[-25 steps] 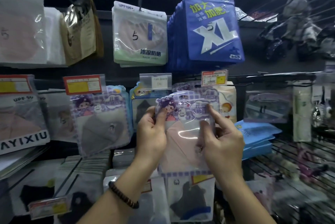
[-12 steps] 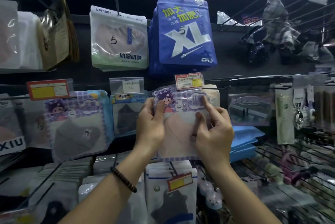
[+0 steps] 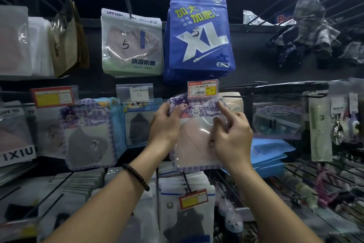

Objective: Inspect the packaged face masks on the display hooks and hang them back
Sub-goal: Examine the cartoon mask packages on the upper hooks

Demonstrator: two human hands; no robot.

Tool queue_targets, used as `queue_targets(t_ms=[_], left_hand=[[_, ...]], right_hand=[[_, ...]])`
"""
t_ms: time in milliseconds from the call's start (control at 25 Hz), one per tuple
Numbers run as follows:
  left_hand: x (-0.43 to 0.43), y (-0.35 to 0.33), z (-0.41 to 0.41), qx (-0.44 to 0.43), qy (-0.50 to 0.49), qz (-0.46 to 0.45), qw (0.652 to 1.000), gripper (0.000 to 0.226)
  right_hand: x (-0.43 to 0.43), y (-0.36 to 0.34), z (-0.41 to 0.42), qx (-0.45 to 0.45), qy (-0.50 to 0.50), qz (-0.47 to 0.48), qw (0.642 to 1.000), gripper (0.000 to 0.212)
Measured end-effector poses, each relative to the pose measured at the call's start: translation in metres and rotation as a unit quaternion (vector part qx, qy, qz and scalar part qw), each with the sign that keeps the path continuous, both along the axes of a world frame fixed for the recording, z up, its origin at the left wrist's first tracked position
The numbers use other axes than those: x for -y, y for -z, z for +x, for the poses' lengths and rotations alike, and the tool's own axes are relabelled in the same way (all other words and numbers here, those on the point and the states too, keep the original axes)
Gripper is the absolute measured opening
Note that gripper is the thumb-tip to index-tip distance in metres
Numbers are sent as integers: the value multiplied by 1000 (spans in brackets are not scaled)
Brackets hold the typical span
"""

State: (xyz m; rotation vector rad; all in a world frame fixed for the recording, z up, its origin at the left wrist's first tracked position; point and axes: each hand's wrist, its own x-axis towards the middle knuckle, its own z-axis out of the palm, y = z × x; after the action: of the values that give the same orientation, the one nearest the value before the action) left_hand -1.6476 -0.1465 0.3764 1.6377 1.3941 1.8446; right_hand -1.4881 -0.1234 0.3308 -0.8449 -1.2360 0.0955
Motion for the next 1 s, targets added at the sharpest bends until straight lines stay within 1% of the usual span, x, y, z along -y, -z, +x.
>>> queue_targets(t_ms=[120,200,280,360,440,520,600,680,720,760,800,880,1000], left_hand=[[-6,1,-4,-21,-14,-10,1000,29],[-11,0,-7,-45,-37,-14,998,31],[-14,-2,-8,-79,-68,-18,994,32],[-16,-5,-8,-124,-124,-32,984,35],[-16,-9,-9,-165,-184,-59,967,39],[-16,-6,-14,-178,-197,-61,962,39],[-16,1,-29,-196,-191,-30,961,34],[-5,8,-50,-224,-183,-24,957,29],[2,12,-62,-231,-172,-37,957,28],[10,15,-73,-234,-162,-50,957,28],[18,20,-87,-235,-162,-56,957,26],[32,29,-115,-226,-189,-41,955,23],[45,44,-168,-172,-232,7,957,11]], right_hand=[[-3,-1,0,15,-21,-45,999,44],[-3,-3,-1,43,-22,-71,996,50],[0,-6,-5,75,-18,-109,991,56],[-1,-7,-10,97,-12,-144,985,59],[-1,-9,-17,121,39,-174,977,61],[5,-11,-29,130,93,-204,966,65],[19,-9,-49,110,92,-200,969,68],[34,2,-72,107,86,-130,982,62],[41,9,-84,108,65,-79,989,55],[44,15,-96,102,23,-40,994,46],[46,19,-110,99,-32,-28,994,38],[47,20,-139,113,-119,-65,984,32],[43,17,-181,141,-175,-148,963,35]])
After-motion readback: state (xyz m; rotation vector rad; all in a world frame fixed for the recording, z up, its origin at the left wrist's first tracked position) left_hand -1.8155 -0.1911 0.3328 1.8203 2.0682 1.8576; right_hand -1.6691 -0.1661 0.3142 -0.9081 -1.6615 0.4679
